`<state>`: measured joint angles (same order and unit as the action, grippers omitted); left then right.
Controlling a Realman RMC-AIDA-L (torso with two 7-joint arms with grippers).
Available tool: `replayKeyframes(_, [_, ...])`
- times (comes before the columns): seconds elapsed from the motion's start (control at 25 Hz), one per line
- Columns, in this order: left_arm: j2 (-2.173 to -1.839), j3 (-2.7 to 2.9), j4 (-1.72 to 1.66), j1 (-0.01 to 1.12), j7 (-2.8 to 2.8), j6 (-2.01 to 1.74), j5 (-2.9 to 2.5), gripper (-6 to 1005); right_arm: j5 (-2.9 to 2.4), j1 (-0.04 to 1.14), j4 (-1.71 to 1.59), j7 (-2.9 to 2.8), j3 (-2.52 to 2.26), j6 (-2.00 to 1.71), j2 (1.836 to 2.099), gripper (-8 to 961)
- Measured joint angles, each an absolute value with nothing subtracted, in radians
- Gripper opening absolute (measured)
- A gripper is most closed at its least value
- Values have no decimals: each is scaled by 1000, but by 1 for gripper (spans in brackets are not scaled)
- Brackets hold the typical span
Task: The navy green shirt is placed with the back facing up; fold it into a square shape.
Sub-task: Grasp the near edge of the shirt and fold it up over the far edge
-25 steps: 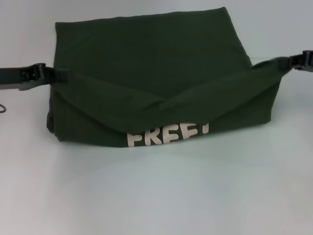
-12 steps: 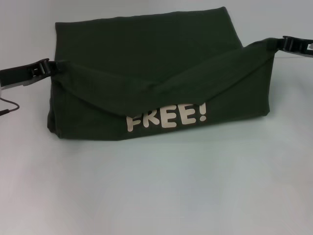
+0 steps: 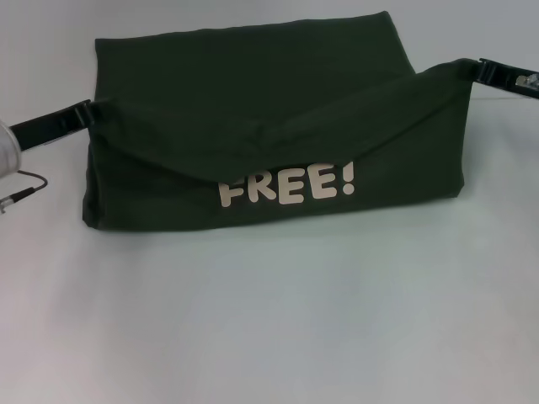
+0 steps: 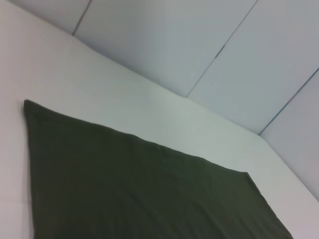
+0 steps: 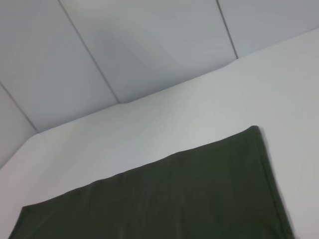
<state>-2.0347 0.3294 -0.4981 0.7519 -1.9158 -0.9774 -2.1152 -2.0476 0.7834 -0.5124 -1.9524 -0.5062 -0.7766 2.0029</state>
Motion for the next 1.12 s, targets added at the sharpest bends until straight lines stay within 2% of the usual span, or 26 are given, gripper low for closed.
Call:
replayKeyframes(0.16, [-2055, 330, -486, 753, -1828, -932, -2056, 17, -1973, 780, -490, -1862, -506, -706, 2026, 46])
replayKeyframes(0.4, [-2081, 331, -469, 759, -1720, -856, -1985, 17, -1808, 785, -415, -1673, -506, -623, 2039, 46])
replayKeyframes(0.96, [-2093, 331, -410, 773, -1520, -769, -1837, 17, -1637, 814, -371, -1394, -506, -530, 2079, 46])
replayKeyframes(1.12, [-2095, 329, -409, 773, -1503, -757, -1835, 17, -1589, 819, -362, -1329, -506, -507, 2083, 45])
